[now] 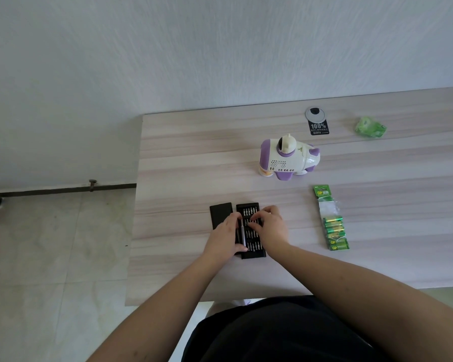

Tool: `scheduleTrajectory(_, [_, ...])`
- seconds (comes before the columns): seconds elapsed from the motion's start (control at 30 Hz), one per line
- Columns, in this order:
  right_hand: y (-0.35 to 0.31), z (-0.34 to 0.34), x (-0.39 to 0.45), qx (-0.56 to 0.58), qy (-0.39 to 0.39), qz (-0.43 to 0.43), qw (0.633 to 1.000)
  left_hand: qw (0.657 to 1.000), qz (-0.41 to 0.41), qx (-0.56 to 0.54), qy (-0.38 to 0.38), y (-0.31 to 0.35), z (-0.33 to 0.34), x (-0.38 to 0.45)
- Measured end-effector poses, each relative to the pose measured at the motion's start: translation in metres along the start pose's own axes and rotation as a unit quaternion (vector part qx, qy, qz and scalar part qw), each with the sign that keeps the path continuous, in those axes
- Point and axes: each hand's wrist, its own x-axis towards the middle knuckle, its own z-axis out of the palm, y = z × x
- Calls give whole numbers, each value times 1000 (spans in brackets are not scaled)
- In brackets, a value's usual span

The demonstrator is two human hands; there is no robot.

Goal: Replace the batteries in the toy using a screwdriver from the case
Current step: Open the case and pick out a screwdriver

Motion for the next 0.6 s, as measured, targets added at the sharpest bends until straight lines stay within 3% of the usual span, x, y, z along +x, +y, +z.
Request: scheduleTrajectory(0.6, [3, -1, -2, 14, -13, -13, 1000, 1000, 3, -6, 0, -2, 3, 0])
